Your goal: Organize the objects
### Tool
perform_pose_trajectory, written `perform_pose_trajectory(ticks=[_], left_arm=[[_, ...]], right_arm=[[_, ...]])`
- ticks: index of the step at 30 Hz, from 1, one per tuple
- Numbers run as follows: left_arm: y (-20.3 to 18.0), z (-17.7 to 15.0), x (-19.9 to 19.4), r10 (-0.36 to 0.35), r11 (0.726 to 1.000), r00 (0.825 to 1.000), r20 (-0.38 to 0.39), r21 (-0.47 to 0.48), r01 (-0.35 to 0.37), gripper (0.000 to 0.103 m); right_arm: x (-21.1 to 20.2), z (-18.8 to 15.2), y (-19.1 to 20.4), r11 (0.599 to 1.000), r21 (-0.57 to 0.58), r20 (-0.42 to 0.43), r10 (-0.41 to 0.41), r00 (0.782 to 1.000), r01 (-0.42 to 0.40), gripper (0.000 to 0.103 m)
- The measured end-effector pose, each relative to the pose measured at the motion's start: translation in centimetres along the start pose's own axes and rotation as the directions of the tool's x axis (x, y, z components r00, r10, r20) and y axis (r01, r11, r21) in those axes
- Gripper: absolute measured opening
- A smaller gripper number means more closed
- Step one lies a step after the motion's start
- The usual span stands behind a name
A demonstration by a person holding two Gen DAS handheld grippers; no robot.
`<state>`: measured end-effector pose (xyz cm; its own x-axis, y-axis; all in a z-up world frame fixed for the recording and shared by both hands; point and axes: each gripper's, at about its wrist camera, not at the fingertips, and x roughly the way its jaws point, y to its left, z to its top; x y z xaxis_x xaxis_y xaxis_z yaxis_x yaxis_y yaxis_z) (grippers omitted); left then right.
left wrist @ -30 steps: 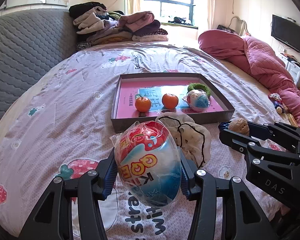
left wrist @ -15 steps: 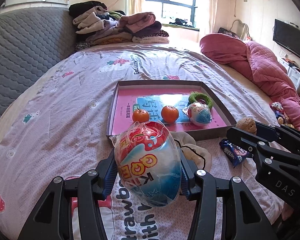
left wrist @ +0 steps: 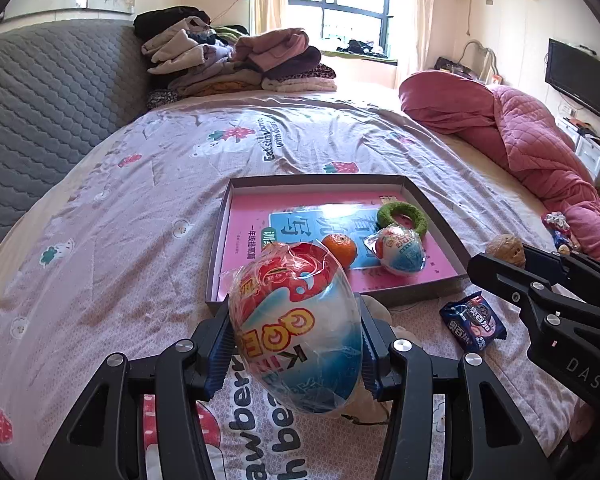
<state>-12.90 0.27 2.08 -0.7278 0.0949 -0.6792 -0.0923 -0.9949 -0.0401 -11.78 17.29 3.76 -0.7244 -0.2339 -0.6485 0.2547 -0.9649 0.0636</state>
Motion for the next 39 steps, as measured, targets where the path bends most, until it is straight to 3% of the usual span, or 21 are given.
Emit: perform_pose_trajectory(ticks=[13, 26, 39], left_arm=[[0.0, 3.0, 1.5, 0.008, 1.000, 1.000, 0.022, 0.009, -0.008, 0.054], [2.2, 6.3, 3.5, 0.001, 0.999, 1.000, 0.019, -0.043, 0.000, 0.054], [3.8, 4.7, 7.0, 0.024, 0.998, 0.999, -0.030, -0.052, -0.025, 0.054]], right_arm=[[0.3, 2.7, -1.3, 1.000, -0.008, 0.034, -0.024, 0.999, 0.025, 0.037], [0.7, 4.7, -2.5, 0.998, -0.009, 0.056, -0.056, 0.997, 0.057, 0.037], [4.2, 3.6, -4.2, 0.996, -0.017, -0.006, -0.090, 0.996, 0.090, 0.037]])
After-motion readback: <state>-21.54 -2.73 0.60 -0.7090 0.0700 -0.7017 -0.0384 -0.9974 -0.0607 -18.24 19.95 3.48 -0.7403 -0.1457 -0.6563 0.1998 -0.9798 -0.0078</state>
